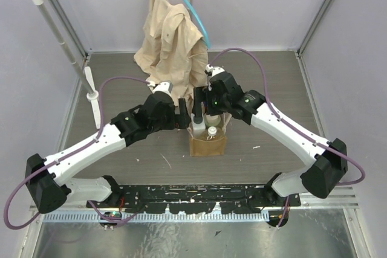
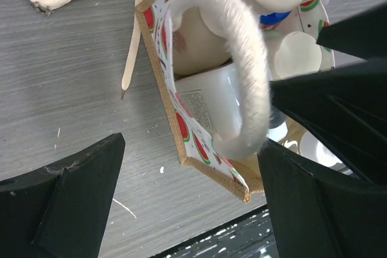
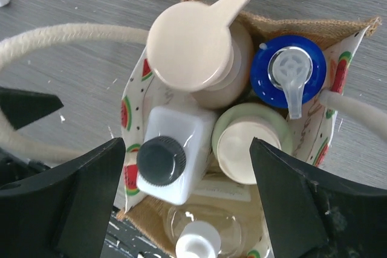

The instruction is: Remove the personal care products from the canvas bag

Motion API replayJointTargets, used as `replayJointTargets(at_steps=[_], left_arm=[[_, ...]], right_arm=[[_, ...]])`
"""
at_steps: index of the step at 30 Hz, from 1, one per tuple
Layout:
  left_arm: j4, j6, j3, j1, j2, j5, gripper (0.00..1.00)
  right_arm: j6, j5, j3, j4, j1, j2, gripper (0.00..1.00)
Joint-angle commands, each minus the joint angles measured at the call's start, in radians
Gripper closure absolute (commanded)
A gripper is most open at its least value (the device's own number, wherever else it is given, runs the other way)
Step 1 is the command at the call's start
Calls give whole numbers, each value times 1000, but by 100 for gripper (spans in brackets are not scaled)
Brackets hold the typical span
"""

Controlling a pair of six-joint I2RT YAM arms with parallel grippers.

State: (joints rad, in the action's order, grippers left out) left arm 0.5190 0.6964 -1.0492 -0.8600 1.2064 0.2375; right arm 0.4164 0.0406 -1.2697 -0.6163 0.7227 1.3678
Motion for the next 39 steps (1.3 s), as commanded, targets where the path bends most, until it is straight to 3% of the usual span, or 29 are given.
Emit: replayJointTargets(at_steps=[1,7,8,9,11,13,14,16,21,31,36,39], left_arm=[[-100,-71,-39,-52,33,125,2],[-79,-86,-70,-100,55,276,1],[-53,-84,-83,-99,89,301,4],[-15,-79,-103,-99,112,326,12],[48,-78,-146,-99,145,351,49],[84,-67,-159,-100,159,370,76],[93,-59,-159,-100,159,379,86],[101,-47,-149,-101,149,398,94],[103,-49,-133,-101,104,398,97],[145,-55,-119,-100,7,400,87],[175,-55,-117,-100,-16,417,85],[182,-52,-105,-100,-39,417,78]], right_arm=[[-2,67,-12,78,-2,13,10],[18,81,30,92,-1,-8,10],[20,87,35,90,-1,-9,10],[20,89,37,89,-1,-10,10],[18,87,42,87,0,-9,10],[19,81,44,90,0,-6,9],[19,77,47,97,0,-6,9],[20,66,47,116,1,-3,10],[9,49,3,141,11,25,10],[-27,157,-166,146,60,173,12],[-12,256,-239,104,76,265,20],[-8,294,-258,95,90,298,27]])
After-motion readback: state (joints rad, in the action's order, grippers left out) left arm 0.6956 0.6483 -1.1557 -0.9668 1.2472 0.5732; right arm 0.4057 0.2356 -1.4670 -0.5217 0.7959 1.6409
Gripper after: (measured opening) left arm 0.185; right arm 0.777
